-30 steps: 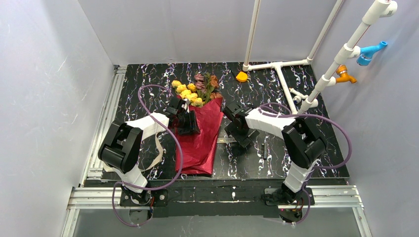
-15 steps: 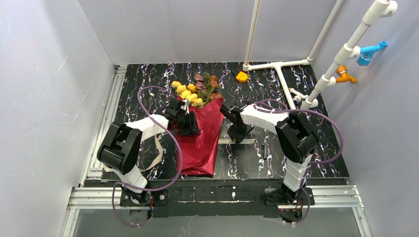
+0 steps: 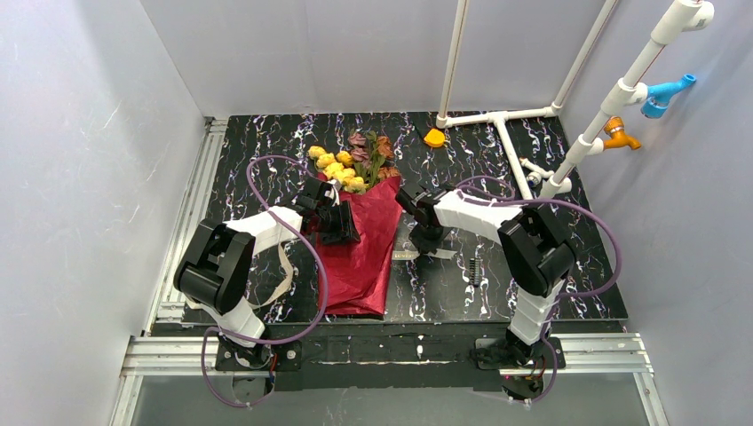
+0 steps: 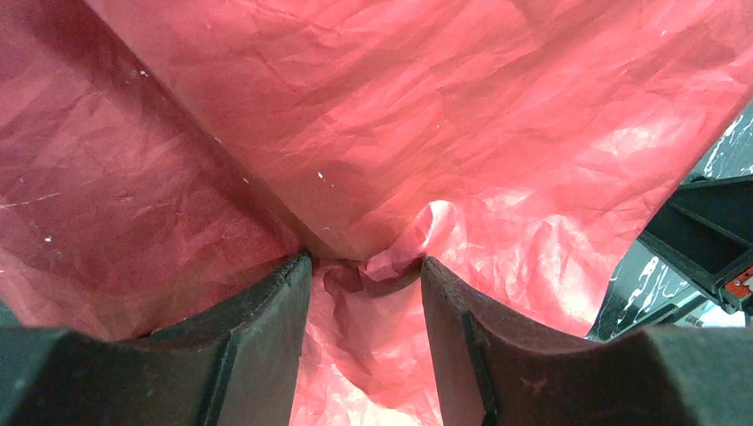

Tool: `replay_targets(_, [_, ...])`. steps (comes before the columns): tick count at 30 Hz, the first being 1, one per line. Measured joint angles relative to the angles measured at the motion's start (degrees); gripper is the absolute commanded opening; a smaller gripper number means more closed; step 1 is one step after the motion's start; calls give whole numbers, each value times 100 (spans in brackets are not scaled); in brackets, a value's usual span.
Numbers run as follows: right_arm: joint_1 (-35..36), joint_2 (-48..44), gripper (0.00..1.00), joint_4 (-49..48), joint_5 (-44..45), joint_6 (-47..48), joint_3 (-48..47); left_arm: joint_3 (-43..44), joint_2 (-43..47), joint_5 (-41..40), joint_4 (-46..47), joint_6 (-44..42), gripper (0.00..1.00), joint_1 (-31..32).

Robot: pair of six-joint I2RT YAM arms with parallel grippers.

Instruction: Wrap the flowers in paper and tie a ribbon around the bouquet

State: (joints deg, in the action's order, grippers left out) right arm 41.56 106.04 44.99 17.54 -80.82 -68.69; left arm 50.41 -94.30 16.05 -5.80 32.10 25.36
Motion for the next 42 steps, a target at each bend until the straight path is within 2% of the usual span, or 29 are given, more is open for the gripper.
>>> replay_targets(3, [17, -144, 1, -153, 129, 173, 44, 0, 0, -4, -7, -4, 47, 0])
replay_targets(7, [-81, -227, 1, -448, 1305, 623, 50, 39, 2, -57, -136, -66, 47, 2])
replay_targets(8, [-190, -595, 1, -197, 1904, 901, 48, 109, 2, -133, -323, -129, 47, 11])
replay_targets(10, [-273, -1078, 1, 24, 2369, 1088, -42, 179, 2, -216, -494, -153, 47, 26])
replay_targets(12, [-369, -1950, 1, 345, 3353, 1486, -256, 249, 2, -315, -728, -146, 47, 26])
replay_targets(16, [-439, -2439, 1, 651, 3670, 1668, -363, 345, 0, -356, -951, -70, 47, 26])
replay_targets(22, [-973, -3438, 1, 798, 4271, 2100, -623, 566, 0, -372, -1158, 70, 47, 33])
replay_targets(27, [-1427, -3866, 1, 612, 4398, 2590, -706, 686, 0, -431, -1255, 203, 47, 81])
replay_targets(32, [-1453, -3939, 1, 203, 4177, 3053, -647, 758, -42, -483, -1274, 365, 47, 280])
replay_targets(42, [-1368, -3965, 1, -1421, 2369, 4559, -654, 1064, -328, -516, -1322, 564, 49, 627])
